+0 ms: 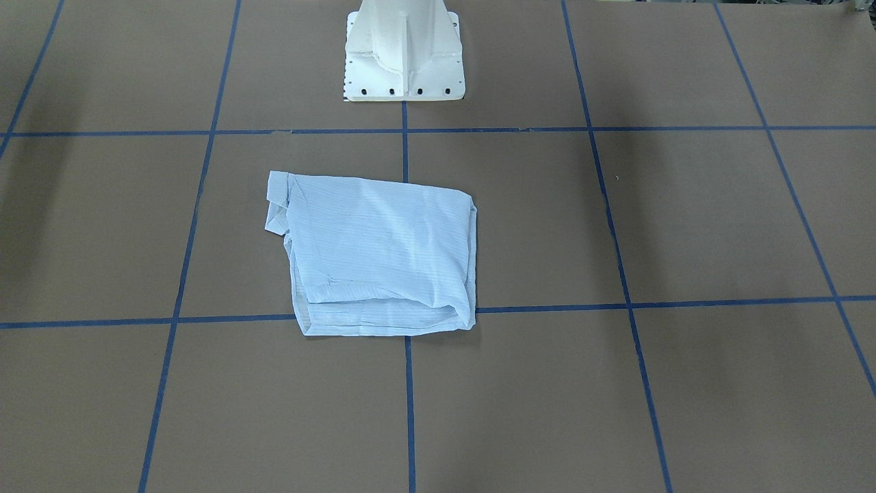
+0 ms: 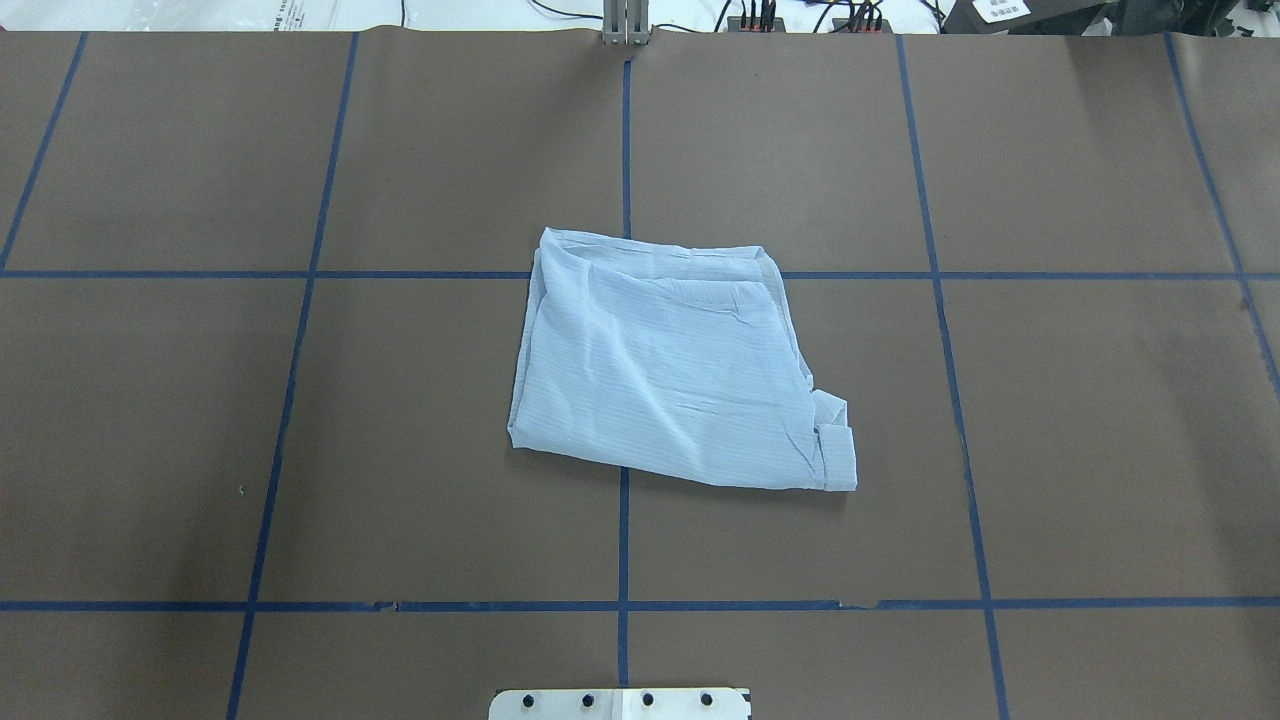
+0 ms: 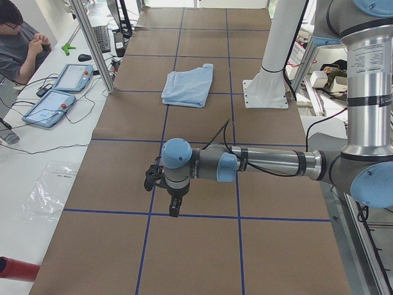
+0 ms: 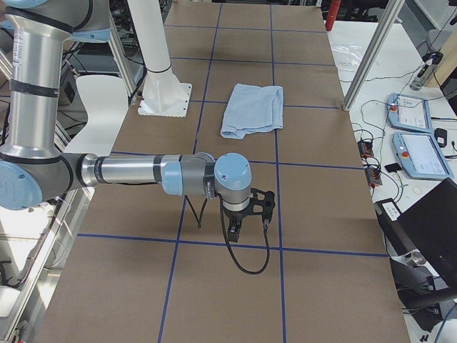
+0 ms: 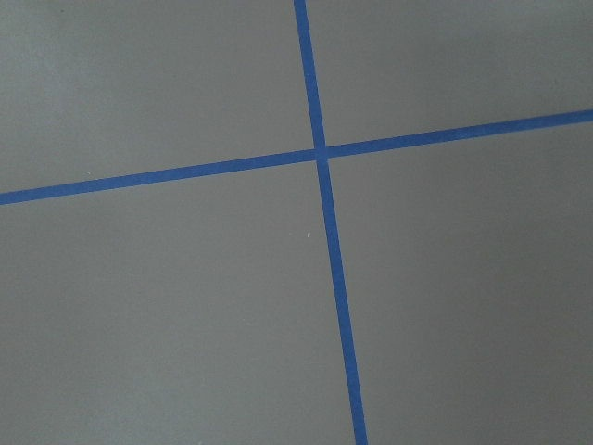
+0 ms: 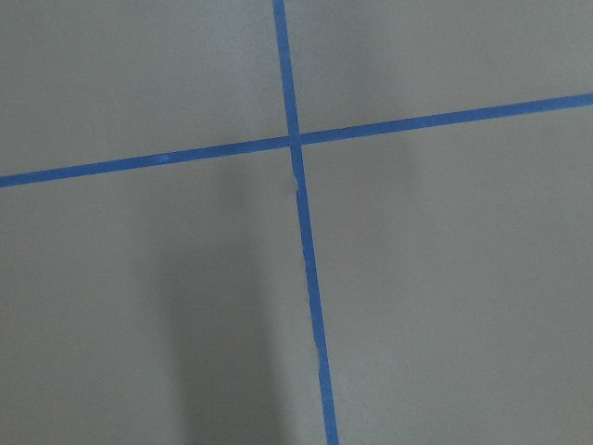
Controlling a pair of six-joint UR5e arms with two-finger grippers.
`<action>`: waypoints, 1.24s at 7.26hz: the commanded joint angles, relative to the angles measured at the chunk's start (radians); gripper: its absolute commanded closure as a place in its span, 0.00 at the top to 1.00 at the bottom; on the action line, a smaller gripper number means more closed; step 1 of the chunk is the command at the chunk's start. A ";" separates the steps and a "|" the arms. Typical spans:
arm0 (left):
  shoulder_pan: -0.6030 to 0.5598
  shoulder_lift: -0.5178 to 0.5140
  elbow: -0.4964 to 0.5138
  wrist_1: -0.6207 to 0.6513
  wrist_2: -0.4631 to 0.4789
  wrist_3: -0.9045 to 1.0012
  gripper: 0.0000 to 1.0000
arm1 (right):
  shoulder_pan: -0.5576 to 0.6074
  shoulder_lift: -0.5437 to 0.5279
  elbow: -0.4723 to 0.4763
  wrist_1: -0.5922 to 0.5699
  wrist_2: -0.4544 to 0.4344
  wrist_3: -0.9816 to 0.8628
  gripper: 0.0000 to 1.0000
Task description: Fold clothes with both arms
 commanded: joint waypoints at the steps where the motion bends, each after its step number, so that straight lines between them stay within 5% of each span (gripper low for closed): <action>1: 0.000 -0.001 0.004 0.000 -0.001 0.000 1.00 | -0.005 -0.001 0.000 0.002 0.001 -0.005 1.00; 9: 0.000 -0.006 -0.016 -0.003 -0.015 -0.155 1.00 | -0.008 0.003 0.000 0.002 0.003 -0.005 1.00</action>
